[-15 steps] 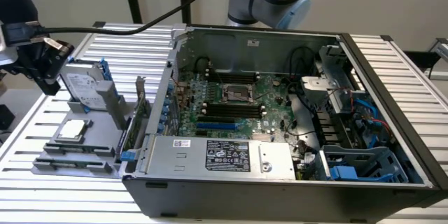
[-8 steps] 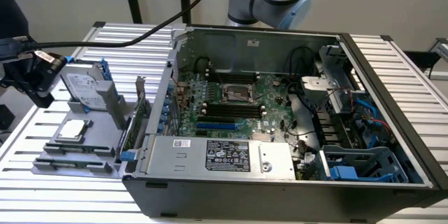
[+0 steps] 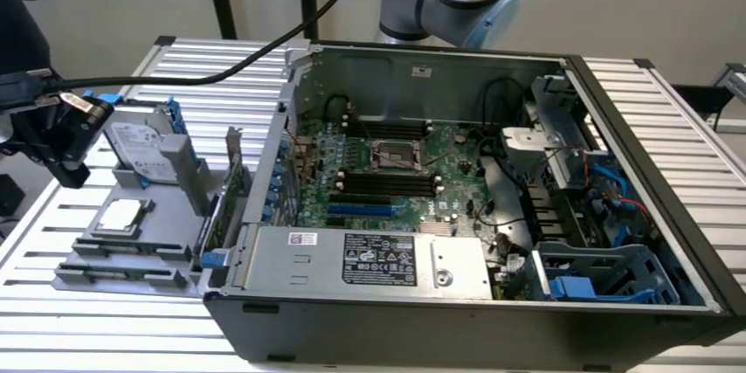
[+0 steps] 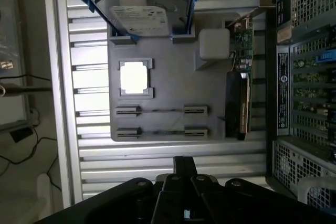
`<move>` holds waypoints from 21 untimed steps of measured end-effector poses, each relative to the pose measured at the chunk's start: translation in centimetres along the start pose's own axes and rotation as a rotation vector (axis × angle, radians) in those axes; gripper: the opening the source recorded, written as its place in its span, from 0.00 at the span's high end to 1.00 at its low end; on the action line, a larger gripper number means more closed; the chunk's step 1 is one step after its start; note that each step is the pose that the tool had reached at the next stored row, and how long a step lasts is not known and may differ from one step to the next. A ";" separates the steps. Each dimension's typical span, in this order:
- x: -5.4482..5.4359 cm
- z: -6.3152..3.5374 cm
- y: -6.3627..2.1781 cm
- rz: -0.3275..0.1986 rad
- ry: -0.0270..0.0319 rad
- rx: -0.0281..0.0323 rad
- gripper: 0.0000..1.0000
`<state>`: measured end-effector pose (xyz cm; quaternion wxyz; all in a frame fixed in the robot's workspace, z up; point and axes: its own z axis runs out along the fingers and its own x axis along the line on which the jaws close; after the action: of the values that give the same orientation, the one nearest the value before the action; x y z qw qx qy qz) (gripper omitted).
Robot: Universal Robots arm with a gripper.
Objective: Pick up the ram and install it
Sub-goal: 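Reach for the ram, then pick up the ram and move it above insertion slot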
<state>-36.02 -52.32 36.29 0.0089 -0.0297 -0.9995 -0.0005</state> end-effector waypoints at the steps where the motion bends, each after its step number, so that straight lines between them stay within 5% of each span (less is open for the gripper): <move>1: 0.0 0.02 0.00 -0.002 0.0001 0.0002 0.89; 17: 0.0 0.05 0.00 -0.004 0.0002 0.0003 0.89; 21: 0.0 0.22 0.00 -0.073 0.0000 0.0014 0.89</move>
<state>-36.06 -52.32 36.07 0.0089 0.0069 -0.9999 -0.0001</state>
